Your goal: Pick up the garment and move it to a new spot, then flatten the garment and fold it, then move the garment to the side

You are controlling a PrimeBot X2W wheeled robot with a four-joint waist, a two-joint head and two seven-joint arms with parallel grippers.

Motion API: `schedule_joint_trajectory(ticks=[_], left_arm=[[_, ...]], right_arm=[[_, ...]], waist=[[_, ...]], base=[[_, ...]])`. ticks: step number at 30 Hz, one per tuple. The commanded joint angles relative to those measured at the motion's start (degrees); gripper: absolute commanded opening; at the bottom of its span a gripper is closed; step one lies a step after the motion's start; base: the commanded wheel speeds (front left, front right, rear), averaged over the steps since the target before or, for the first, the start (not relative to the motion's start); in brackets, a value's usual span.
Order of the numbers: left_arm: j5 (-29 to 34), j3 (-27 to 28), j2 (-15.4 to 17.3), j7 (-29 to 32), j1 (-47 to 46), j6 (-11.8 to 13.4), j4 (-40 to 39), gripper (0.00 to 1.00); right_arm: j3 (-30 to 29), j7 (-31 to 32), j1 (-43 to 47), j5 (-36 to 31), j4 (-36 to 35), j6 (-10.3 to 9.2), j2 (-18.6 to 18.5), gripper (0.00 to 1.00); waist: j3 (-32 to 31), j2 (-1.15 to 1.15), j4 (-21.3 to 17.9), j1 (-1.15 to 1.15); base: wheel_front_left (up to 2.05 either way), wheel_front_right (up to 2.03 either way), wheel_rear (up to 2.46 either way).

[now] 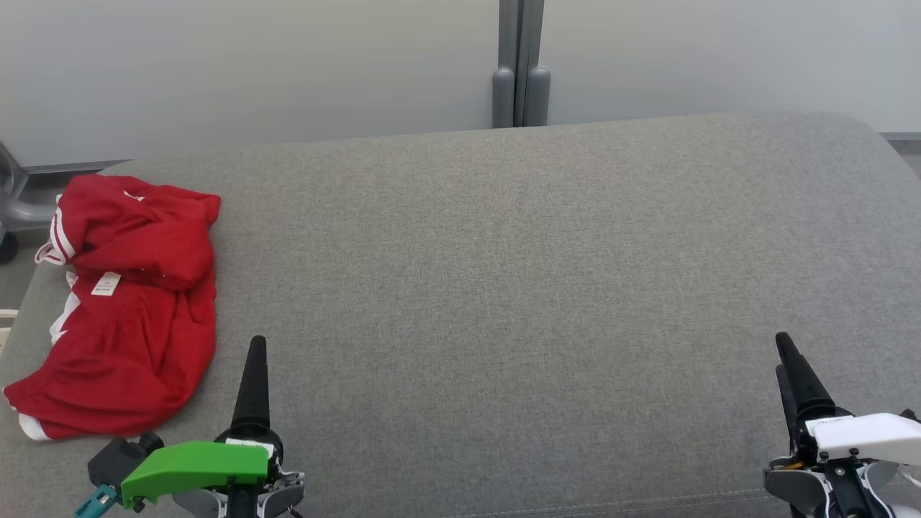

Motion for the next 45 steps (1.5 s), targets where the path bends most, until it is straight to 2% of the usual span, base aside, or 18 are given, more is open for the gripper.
schedule_joint_trajectory(ticks=[1, 2, 3, 11, 19, 45], left_arm=[[4.9, 0.2, 0.1, -0.5, 0.0, 0.7, -1.8, 1.00], [4.9, 0.2, 0.1, -0.5, 0.0, 0.7, -1.8, 1.00], [8.2, 0.2, 0.1, -0.8, 0.4, 1.0, -2.4, 1.00], [19.3, 0.6, 0.5, -1.8, 1.8, 2.0, -4.0, 1.00], [28.5, 0.4, 1.2, -2.7, 3.2, 2.8, -3.7, 1.00], [47.2, 1.1, 2.9, -5.2, 7.0, 5.3, -3.4, 1.00]], right_arm=[[0.9, -1.2, -0.1, -3.1, -1.9, 0.01, -0.7, 1.00], [0.9, -1.2, -0.1, -3.1, -1.9, 0.01, -0.7, 1.00], [1.4, -1.8, 0.1, -5.1, -2.4, 0.01, -0.7, 1.00], [4.0, -4.3, 0.4, -13.5, -4.2, 0.02, -0.8, 1.00], [7.1, -6.6, 0.5, -22.3, -4.7, 0.02, -0.9, 1.00], [14.2, -12.7, 1.3, -41.6, -4.5, 0.03, -1.1, 1.00]], waist=[[-0.1, 0.00, 0.0, 0.00], [-0.1, 0.00, 0.0, 0.00], [-0.2, 0.00, 0.0, 0.00], [-0.6, 0.00, -0.1, 0.00], [-0.9, 0.00, -0.1, 0.00], [-1.9, 0.00, -0.2, 0.00]], base=[[0.00, 0.00, 0.00], [0.00, 0.00, 0.00], [0.00, 0.00, 0.00], [0.00, 0.00, 0.00], [0.00, 0.00, 0.00], [0.00, 0.00, 0.00]])
